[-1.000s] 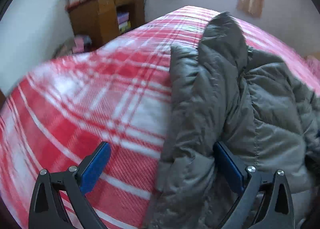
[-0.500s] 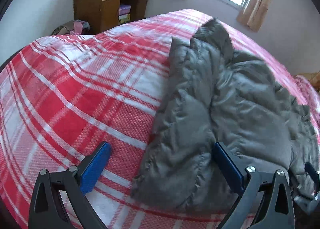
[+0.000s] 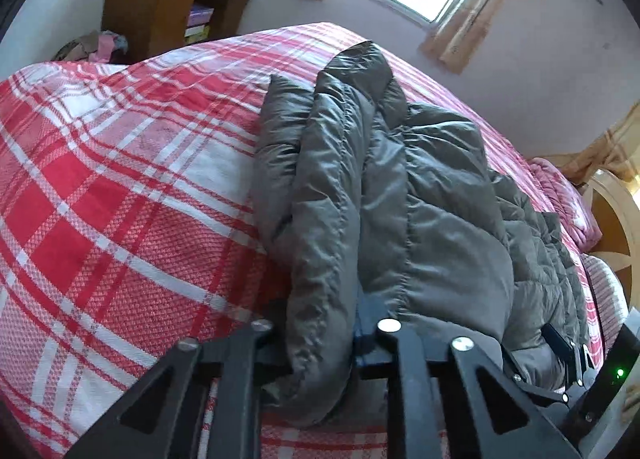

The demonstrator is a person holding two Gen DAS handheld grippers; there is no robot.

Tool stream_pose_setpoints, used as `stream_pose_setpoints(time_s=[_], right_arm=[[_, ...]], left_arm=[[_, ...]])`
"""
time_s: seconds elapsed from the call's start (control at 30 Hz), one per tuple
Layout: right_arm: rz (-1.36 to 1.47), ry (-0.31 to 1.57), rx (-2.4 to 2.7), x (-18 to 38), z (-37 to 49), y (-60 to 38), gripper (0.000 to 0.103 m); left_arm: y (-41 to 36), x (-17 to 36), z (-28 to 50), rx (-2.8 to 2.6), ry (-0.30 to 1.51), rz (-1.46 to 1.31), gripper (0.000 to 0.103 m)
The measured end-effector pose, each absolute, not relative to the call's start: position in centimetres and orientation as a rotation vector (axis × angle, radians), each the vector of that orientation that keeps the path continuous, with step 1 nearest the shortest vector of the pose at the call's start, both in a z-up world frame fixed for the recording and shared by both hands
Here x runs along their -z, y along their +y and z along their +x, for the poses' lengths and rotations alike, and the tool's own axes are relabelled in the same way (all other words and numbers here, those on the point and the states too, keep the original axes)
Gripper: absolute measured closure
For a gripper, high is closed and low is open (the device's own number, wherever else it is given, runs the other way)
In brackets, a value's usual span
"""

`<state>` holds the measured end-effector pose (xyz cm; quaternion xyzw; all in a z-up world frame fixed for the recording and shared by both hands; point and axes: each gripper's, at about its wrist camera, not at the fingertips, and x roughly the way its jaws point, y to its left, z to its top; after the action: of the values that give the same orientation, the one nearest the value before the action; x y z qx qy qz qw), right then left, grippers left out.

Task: Fold large clothes

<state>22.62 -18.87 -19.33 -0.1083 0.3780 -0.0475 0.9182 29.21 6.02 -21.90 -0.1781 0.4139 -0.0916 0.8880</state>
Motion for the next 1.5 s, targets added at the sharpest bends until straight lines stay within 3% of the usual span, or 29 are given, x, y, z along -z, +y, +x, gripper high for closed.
stream_pose_setpoints(time_s=[0.43,0.7,0.87,1.1,1.27,1.5], right_arm=[[-0.241,0.78,0.078,19.3,21.4,-17.1,0.0],[-0.276,0.762,-0.054,19.4,20.6,-12.7,0.0],[-0.178,0.723,-0.148,16.6,18.2,-15.6,0.001],[-0.015,0.624,0.06,13.0,14.8,-28.6,0.0],[0.149,0.647,0.263,14.5,14.1,-38.9,0.0],[0.25,0.691,0.355,17.8,11.2,-44.7,0.0]], left_arm=[[10.9,19.9,26.5,0.226,0.808,-0.426,0.098],[11.2,12.8,23.8,0.201,0.681,-0.326,0.098],[6.1,8.1,22.3,0.25,0.592,-0.163,0.098],[-6.2,5.4,22.6,0.391,0.525,0.064,0.098],[-16.4,8.1,22.8,0.479,0.522,0.268,0.098],[-26.9,17.0,22.0,0.512,0.552,0.604,0.098]])
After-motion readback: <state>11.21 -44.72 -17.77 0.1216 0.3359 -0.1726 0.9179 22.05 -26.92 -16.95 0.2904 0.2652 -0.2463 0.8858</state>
